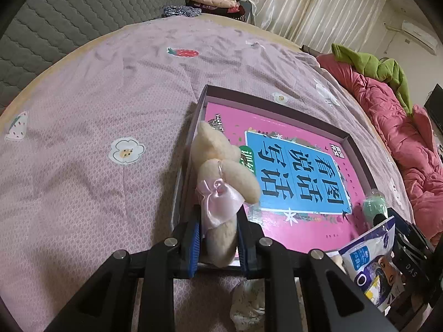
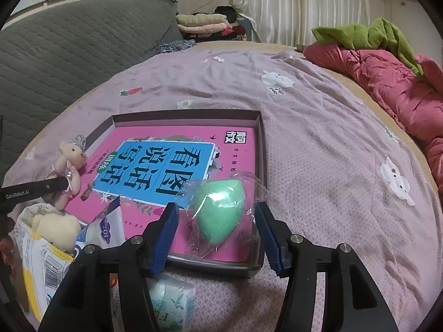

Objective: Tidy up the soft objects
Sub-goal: 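Carry the bunny into the pink box and release with left while right drops the sponge there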

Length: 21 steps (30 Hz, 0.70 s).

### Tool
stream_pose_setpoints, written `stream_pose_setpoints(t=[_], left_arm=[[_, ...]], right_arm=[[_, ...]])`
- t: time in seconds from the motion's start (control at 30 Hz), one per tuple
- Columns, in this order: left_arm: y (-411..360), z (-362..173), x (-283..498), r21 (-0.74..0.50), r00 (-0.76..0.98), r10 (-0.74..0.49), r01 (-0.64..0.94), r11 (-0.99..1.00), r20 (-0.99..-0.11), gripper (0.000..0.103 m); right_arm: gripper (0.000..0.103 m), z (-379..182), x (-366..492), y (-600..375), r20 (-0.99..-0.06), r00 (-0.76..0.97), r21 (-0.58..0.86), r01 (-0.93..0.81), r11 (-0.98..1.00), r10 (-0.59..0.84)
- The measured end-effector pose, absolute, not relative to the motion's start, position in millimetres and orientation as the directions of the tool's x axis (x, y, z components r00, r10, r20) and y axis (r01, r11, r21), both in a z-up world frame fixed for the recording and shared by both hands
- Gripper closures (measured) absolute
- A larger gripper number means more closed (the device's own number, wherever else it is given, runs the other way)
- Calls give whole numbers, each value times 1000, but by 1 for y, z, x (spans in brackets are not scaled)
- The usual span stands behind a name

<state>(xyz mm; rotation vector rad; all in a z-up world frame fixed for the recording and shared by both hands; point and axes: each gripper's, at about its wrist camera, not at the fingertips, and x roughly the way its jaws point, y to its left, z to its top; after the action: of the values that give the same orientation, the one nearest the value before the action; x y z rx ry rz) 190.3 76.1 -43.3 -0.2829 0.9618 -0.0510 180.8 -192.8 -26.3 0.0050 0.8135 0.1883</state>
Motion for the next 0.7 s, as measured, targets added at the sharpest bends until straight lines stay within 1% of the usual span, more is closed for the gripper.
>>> stream_pose_setpoints(t=[0.03, 0.13, 0.37, 0.5, 0.53, 0.57, 0.63, 0.7], left_arm=[[77, -43, 191, -262, 573, -169, -83, 962, -802, 81], [76, -43, 190, -261, 570, -170, -82, 962, -804, 81], [76, -41, 188, -251, 569, -165, -76, 965, -806, 80], [75, -38, 187, -249, 583, -162, -72, 966, -796, 78], [75, -37, 186, -247, 590, -159, -71, 966, -792, 75], [75, -35, 185, -238, 597, -147, -75, 968, -789, 64], [77, -32, 183, -251, 609, -157, -72, 965, -778, 61], [79, -31, 182, -258, 611, -162, -71, 964, -775, 61]], right_arm=[[43, -25, 180, -193, -718, 675, 77, -164, 983, 169], [31, -22, 177, -195, -707, 695, 48, -139, 989, 132], [31, -23, 171, -217, -690, 706, 126, -100, 987, 159], [31, -18, 167, -222, -663, 728, 157, -95, 983, 176], [31, -17, 166, -222, -657, 732, 161, -100, 982, 182], [31, -16, 165, -222, -649, 738, 162, -102, 982, 184], [31, -14, 163, -222, -636, 747, 170, -106, 980, 192], [31, -13, 161, -222, -627, 756, 173, -104, 980, 190]])
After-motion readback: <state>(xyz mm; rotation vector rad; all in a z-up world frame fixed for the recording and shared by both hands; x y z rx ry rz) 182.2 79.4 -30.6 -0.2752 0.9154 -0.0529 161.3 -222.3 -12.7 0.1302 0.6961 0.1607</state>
